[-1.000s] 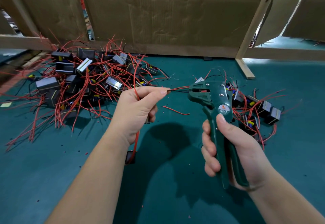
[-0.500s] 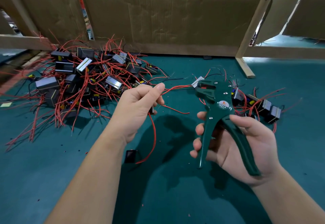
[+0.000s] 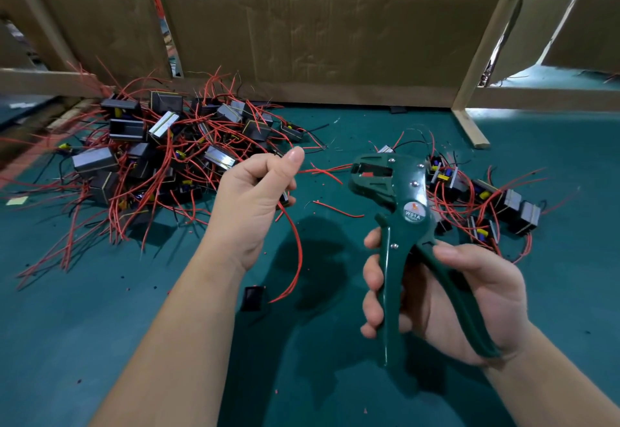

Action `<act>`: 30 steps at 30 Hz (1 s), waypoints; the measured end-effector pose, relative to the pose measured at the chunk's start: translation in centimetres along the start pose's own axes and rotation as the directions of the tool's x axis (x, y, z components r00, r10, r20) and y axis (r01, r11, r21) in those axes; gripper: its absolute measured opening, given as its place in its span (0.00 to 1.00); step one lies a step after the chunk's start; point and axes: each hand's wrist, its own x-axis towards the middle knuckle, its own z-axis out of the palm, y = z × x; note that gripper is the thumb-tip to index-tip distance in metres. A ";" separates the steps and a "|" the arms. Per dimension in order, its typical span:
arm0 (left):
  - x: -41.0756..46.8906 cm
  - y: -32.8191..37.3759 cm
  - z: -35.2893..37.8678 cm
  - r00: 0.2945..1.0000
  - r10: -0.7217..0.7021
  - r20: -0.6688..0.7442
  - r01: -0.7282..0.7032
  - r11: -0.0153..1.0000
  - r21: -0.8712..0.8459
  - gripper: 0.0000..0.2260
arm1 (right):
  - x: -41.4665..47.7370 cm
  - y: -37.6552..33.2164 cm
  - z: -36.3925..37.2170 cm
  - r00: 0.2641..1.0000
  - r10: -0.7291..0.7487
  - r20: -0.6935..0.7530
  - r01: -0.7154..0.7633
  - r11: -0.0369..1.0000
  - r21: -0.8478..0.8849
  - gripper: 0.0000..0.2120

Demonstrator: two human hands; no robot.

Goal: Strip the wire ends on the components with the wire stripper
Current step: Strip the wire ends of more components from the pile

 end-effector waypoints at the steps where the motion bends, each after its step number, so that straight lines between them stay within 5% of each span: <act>1: 0.0 0.1 0.0 1.000 -0.010 -0.018 0.009 1.000 -0.025 0.14 | 0.0 0.0 0.0 1.000 -0.016 0.013 0.015 0.999 0.036 0.22; 5: 0.0 0.4 0.3 0.997 -0.023 -0.069 0.019 0.998 -0.057 0.15 | -0.1 0.1 0.1 0.998 -0.041 0.042 0.037 0.995 0.092 0.21; 30: -0.7 -0.2 1.4 0.997 0.067 0.044 -0.067 0.998 -0.002 0.14 | -0.1 0.9 0.1 0.993 -0.060 -0.105 0.036 0.975 -0.219 0.17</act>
